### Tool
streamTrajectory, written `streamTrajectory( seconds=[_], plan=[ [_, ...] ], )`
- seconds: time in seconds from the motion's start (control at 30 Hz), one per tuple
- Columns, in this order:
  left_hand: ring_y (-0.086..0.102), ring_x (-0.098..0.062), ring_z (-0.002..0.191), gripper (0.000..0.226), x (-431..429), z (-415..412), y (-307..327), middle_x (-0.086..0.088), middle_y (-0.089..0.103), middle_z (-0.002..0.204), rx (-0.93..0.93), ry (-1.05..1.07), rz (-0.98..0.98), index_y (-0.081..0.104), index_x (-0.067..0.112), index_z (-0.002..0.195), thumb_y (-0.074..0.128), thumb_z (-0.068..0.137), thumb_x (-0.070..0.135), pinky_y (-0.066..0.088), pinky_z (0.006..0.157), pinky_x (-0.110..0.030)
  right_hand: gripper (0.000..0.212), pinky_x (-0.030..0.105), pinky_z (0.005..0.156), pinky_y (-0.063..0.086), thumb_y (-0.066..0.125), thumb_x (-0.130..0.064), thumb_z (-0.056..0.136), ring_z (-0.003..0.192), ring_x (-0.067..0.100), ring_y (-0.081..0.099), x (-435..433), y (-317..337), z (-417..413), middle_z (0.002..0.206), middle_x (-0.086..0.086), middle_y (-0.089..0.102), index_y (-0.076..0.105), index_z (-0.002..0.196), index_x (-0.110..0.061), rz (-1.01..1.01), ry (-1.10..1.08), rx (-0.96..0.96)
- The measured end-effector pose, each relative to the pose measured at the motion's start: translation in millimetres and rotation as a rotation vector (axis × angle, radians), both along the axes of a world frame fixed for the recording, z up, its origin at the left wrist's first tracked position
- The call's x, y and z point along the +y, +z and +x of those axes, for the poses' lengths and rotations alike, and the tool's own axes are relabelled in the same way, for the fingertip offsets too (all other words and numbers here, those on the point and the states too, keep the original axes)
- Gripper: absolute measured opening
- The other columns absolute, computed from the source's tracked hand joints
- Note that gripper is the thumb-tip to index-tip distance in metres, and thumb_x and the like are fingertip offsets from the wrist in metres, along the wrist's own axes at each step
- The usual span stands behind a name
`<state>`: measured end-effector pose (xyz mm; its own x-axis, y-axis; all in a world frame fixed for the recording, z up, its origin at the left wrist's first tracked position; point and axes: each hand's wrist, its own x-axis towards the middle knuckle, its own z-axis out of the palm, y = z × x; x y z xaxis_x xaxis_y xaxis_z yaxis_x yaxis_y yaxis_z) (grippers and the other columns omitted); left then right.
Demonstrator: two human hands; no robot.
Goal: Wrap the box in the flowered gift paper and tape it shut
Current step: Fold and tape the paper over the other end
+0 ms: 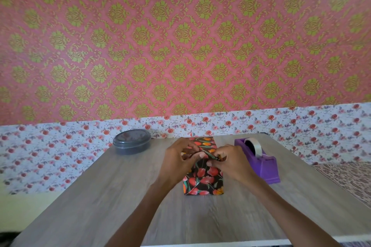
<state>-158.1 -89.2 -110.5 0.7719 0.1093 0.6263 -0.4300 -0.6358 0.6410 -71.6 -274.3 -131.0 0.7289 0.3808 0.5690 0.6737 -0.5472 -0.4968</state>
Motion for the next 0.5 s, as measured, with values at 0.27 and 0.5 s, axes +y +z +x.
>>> streamTrajectory(
  seconds=[0.27, 0.5],
  plan=[
    [0.064, 0.005, 0.076, 0.014, -12.1, 8.6, 16.5, 0.013, 0.072, 0.075, 0.113, 0.030, 0.005, 0.069, 0.026, 0.073, 0.073, 0.086, 0.028, 0.046, 0.074, -0.013, 0.034, 0.040, 0.059, 0.050, 0.082, -0.048, 0.070, 0.060, 0.015, 0.061, -1.5, 6.1, 8.0, 0.061, -0.004, 0.065, 0.067, 0.066, -0.018, -0.117, 0.021, 0.010],
    [0.069, -0.003, 0.071, 0.030, -10.2, 12.0, 20.6, 0.008, 0.074, 0.073, 0.116, 0.019, -0.204, 0.060, 0.020, 0.089, 0.085, 0.074, 0.024, 0.055, 0.067, -0.018, 0.049, 0.028, 0.052, 0.029, 0.088, -0.039, 0.067, 0.049, 0.008, 0.039, -1.0, 13.5, 4.7, 0.048, -0.010, 0.047, 0.045, 0.045, -0.031, -0.105, 0.048, 0.039]
  ],
)
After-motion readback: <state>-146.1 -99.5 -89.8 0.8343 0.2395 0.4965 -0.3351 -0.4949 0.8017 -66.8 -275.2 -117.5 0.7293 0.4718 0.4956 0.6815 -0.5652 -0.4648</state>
